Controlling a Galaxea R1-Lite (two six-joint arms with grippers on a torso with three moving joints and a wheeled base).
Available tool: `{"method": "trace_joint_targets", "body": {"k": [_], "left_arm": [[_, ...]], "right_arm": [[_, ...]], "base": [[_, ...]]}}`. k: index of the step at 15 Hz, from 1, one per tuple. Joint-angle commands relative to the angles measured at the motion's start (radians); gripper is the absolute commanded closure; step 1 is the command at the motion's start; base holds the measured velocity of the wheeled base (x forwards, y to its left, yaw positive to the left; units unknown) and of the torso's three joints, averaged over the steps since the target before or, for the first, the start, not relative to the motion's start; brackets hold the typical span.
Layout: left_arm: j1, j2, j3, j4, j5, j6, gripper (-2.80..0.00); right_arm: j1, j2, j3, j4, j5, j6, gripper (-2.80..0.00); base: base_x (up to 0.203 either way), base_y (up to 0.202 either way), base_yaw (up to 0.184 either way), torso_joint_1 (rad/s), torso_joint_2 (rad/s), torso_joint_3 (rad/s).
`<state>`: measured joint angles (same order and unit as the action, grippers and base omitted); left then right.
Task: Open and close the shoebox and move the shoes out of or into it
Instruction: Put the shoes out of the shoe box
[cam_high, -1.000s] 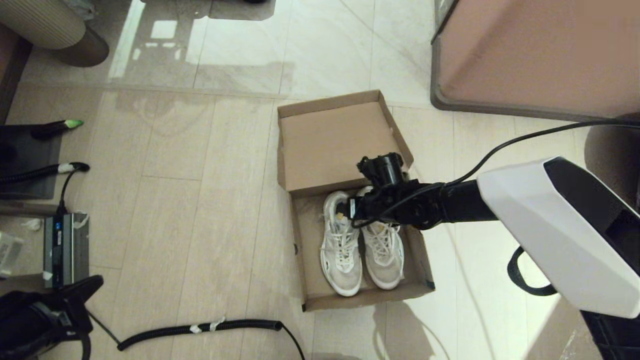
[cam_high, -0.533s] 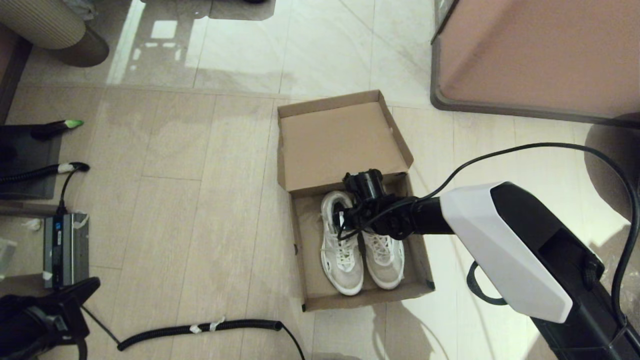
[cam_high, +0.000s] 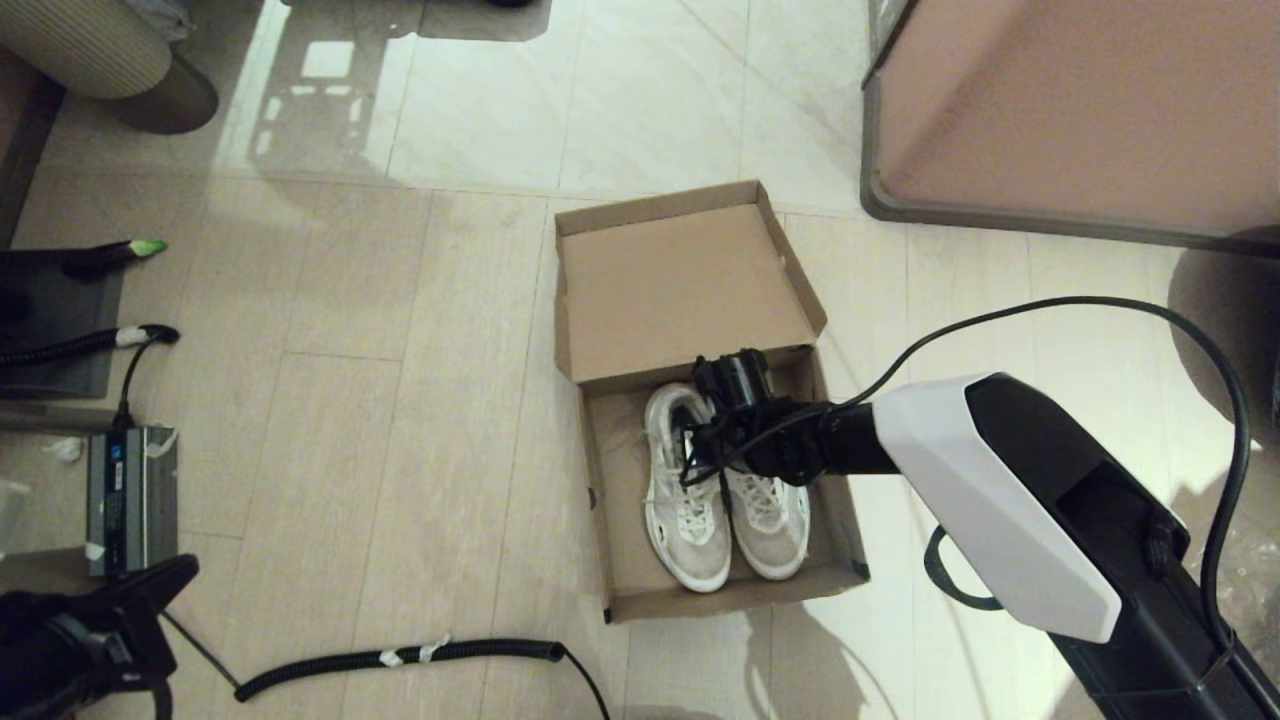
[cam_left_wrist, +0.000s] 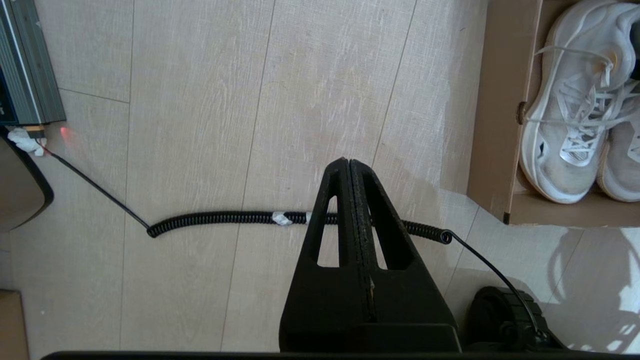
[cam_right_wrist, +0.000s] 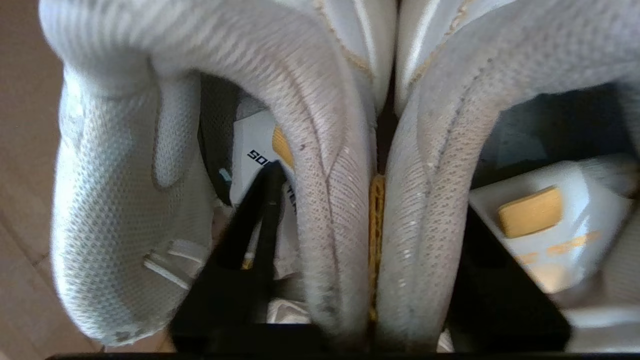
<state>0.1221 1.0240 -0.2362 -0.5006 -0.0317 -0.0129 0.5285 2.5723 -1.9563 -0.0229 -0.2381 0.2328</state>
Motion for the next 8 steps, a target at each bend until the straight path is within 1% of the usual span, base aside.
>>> {"method": "trace_joint_targets", "body": {"k": [1, 4, 5, 8], "left_arm": [[0.001, 0.002, 0.000, -0.003, -0.001, -0.004, 0.00], [0.001, 0.001, 0.013, -0.003, -0.001, -0.042, 0.00], [0.001, -0.002, 0.020, -0.003, -0.001, -0.046, 0.00], [0.001, -0.015, 0.043, -0.004, -0.001, -0.050, 0.00]], "right_arm": [[0.011, -0.048, 0.008, 0.013, 0.001, 0.002, 0.00], [0.034, -0.151, 0.018, 0.147, 0.010, 0.034, 0.00], [0.047, -0.190, 0.022, 0.191, 0.019, 0.057, 0.00], [0.087, -0.332, 0.028, 0.360, 0.081, 0.144, 0.00]], "base": [[0.000, 0.000, 0.000, 0.000, 0.00, 0.000], [0.000, 0.000, 0.000, 0.000, 0.00, 0.000], [0.000, 0.000, 0.000, 0.000, 0.00, 0.000], [0.000, 0.000, 0.000, 0.000, 0.00, 0.000]]}}
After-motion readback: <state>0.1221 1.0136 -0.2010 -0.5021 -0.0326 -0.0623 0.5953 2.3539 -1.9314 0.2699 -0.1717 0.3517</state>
